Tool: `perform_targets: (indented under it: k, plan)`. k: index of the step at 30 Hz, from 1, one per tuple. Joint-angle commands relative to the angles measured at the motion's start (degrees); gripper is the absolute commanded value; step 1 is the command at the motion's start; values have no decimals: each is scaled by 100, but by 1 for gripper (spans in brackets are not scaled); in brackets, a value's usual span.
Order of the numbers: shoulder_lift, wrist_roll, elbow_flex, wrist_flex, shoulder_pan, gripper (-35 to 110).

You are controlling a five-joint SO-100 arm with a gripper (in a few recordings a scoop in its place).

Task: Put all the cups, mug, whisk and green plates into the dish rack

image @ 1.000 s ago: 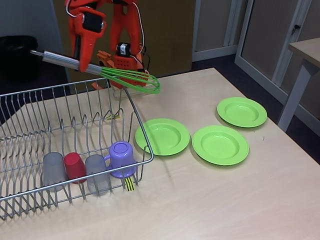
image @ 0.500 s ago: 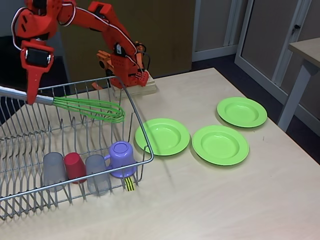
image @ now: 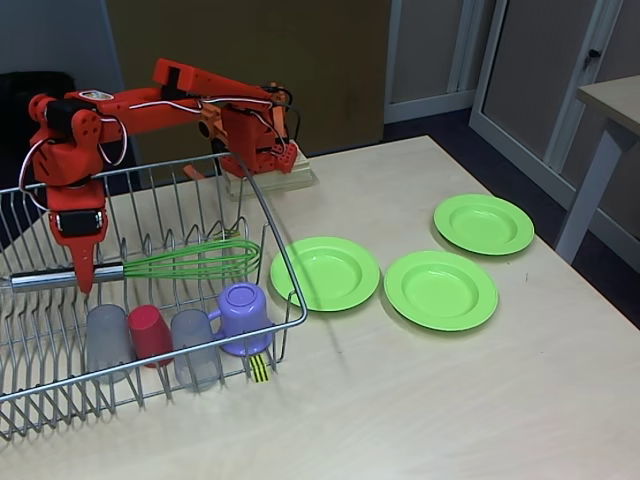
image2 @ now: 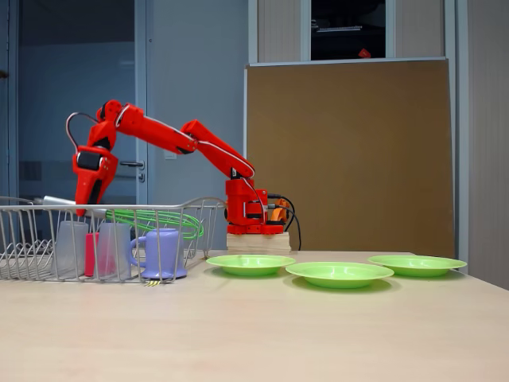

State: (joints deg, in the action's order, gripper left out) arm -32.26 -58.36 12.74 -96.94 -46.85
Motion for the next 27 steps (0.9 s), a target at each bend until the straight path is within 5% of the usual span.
perform_targets:
  k: [1,11,20,27]
  plan:
    - [246,-97,-545,-114,88,0]
    - [1002,-26,-686,325,369,1]
    - [1204,53,-729,237,378,29]
    - [1046,97,-905,26,308,33]
